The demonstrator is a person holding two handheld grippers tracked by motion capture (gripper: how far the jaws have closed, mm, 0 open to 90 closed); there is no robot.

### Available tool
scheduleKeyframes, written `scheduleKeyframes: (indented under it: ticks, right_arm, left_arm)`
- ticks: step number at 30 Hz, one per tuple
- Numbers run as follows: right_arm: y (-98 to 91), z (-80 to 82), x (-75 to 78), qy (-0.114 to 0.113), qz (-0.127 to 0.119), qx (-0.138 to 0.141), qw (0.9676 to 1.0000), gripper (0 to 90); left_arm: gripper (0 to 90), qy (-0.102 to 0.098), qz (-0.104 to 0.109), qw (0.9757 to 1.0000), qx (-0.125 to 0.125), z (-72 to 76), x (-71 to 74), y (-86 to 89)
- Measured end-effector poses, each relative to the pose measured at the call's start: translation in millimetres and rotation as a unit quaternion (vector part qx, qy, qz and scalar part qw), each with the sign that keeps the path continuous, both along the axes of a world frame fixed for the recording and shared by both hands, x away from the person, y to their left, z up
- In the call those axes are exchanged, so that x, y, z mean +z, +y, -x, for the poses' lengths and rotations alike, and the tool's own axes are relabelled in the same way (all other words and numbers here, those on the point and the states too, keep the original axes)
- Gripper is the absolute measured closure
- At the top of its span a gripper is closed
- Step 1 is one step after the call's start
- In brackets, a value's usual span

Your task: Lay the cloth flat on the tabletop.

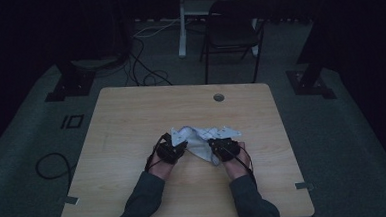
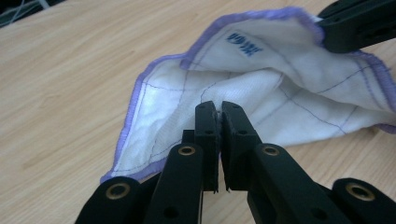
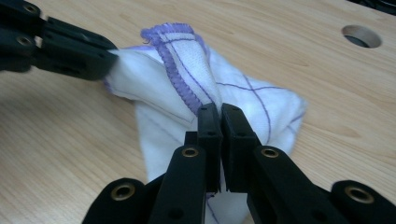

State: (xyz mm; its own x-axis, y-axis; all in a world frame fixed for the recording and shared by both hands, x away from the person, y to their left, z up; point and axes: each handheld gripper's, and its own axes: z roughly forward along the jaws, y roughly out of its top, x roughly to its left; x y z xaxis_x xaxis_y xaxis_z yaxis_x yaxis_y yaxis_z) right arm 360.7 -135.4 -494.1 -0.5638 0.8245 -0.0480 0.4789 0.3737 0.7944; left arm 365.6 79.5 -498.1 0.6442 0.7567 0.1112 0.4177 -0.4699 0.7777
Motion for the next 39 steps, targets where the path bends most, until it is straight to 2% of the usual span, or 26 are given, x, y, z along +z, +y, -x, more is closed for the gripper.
scheduleKeyframes:
  ticks: [9,18,31,32,39]
  right_arm:
    - [-14.1,-0.3,2.4,-0.002,-0.004,-0.017,0.9999,87.9]
    - [-32.7,-1.4,6.1,-0.007,-0.007,-0.038,0.9992,87.9]
    - [-57.6,-0.2,8.6,-0.01,-0.013,-0.068,0.9976,87.9]
    - [-62.2,0.0,8.5,-0.01,-0.014,-0.074,0.9971,88.0]
    - [-68.1,0.9,9.0,-0.011,-0.019,-0.081,0.9965,88.0]
  left_arm:
    - [86.7,-0.005,0.003,0.9999,0.012,-4.3,6.9,9.9]
    - [87.1,-0.005,0.002,0.9996,0.026,-8.1,7.9,20.4]
    - [87.4,0.003,0.004,0.9979,0.065,-12.7,9.5,49.7]
    - [87.4,0.006,0.007,0.9971,0.075,-12.8,9.6,57.8]
    - [87.4,0.019,0.018,0.9961,0.085,-11.8,8.2,68.8]
